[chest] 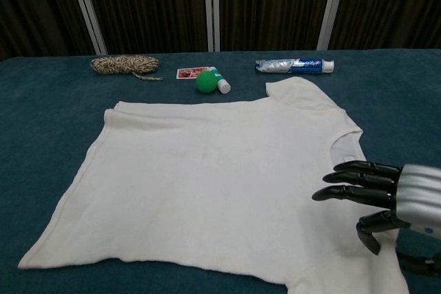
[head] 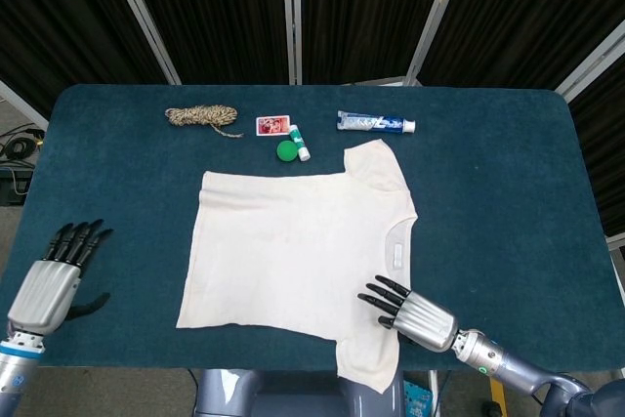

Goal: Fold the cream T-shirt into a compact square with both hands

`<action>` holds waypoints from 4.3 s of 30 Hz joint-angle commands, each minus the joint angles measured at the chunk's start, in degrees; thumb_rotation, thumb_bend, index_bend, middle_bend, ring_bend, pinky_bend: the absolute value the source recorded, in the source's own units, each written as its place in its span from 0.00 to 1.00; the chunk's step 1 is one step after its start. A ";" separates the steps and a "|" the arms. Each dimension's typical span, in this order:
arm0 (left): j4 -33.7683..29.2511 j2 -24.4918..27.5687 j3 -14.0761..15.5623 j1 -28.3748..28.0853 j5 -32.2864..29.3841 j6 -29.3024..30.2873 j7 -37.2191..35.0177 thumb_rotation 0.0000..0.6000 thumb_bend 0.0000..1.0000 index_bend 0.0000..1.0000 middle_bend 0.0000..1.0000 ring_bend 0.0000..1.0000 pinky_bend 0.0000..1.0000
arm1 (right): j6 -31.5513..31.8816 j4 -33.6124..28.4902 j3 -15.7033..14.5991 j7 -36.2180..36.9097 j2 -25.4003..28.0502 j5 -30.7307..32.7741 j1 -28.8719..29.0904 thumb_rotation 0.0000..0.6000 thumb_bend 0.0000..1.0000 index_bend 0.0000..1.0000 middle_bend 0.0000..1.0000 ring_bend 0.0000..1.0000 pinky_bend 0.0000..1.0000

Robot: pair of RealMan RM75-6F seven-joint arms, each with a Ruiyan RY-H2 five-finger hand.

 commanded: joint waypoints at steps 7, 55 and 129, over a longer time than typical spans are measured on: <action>14.44 -7.11 6.24 -5.35 11.86 -4.75 -8.97 1.00 0.22 0.34 0.00 0.00 0.00 | -0.76 -1.44 0.11 -1.09 0.46 0.56 0.27 1.00 0.48 0.69 0.10 0.00 0.00; 33.89 -25.31 10.64 -9.82 11.24 -7.89 -14.96 1.00 0.34 0.45 0.00 0.00 0.00 | -0.02 1.60 -0.61 0.03 -0.88 1.34 -0.41 1.00 0.48 0.69 0.10 0.00 0.00; 19.47 -14.29 18.32 -9.23 16.76 -0.51 -16.50 1.00 0.54 0.84 0.00 0.00 0.00 | -1.47 -22.10 -4.35 -1.08 11.30 -3.09 1.18 1.00 0.48 0.70 0.11 0.00 0.00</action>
